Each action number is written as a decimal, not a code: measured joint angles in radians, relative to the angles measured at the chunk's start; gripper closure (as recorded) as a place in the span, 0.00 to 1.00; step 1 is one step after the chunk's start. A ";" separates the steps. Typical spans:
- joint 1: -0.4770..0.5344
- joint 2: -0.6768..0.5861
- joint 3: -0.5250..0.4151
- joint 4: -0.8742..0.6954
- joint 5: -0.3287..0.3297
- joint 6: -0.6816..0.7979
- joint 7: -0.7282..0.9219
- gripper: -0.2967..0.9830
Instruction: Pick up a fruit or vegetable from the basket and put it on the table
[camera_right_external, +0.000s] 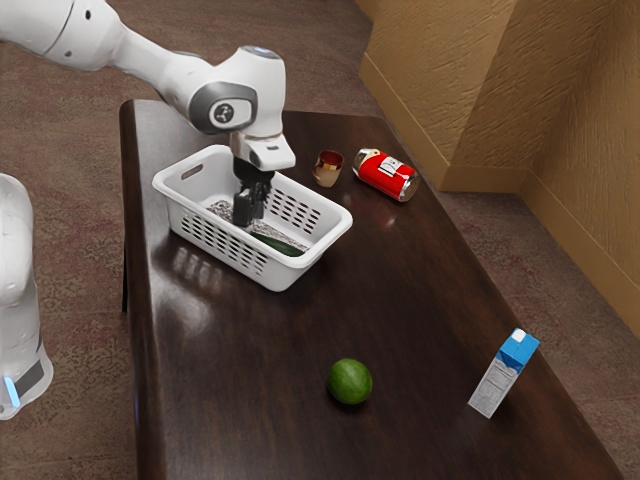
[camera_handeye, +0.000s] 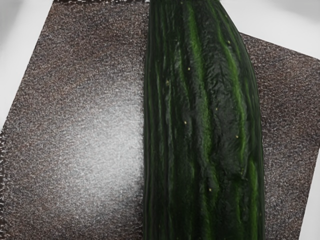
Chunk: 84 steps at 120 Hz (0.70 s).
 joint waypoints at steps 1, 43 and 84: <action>0.000 0.001 0.000 0.000 0.000 0.001 0.001 0.26; 0.007 0.012 0.000 0.006 0.000 0.033 0.024 0.27; 0.001 0.042 -0.004 0.022 0.003 0.068 0.038 0.27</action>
